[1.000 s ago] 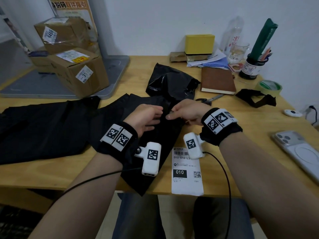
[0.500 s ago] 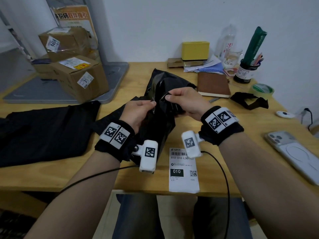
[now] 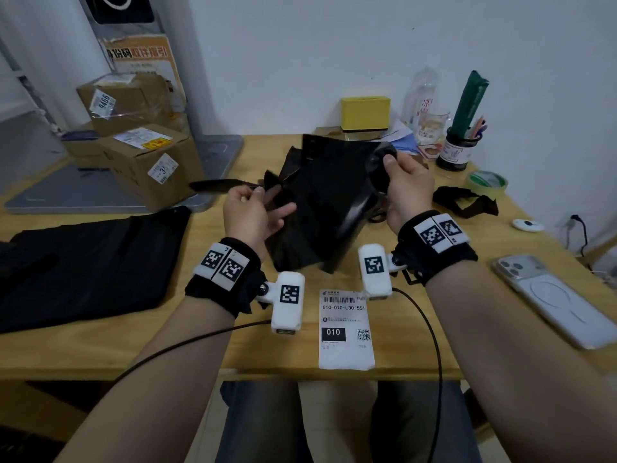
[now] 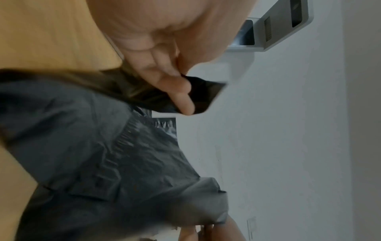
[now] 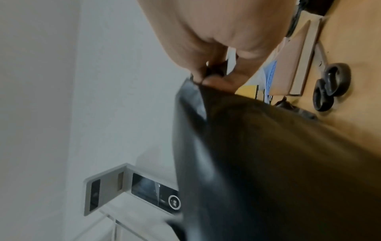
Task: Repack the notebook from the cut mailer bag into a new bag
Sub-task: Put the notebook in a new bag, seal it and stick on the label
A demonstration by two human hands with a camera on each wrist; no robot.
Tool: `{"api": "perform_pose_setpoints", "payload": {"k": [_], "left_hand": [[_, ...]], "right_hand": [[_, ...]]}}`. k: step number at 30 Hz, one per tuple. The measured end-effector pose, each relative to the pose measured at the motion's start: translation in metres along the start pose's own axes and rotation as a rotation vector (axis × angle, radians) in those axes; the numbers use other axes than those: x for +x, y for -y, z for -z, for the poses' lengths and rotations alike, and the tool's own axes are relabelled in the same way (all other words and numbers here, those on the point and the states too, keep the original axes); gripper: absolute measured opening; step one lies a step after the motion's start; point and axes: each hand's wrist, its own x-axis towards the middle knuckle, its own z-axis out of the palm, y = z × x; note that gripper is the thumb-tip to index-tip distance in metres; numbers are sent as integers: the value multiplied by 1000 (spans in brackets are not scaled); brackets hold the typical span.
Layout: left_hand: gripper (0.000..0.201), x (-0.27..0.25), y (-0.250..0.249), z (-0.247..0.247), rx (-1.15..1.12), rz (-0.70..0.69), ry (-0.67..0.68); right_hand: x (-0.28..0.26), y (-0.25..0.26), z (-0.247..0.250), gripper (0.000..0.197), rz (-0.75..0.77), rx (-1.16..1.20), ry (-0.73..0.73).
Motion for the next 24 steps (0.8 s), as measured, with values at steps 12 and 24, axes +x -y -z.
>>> {"api": "perform_pose_setpoints", "payload": {"k": [12,24], "left_hand": [[10,27,-13,18,163,-417,-341],[52,62,-28,61,232,-381,-545]], "right_hand": [[-13,12,-8,28,136,271,-172],[-8,4,-30,21,127,289,-147]]}}
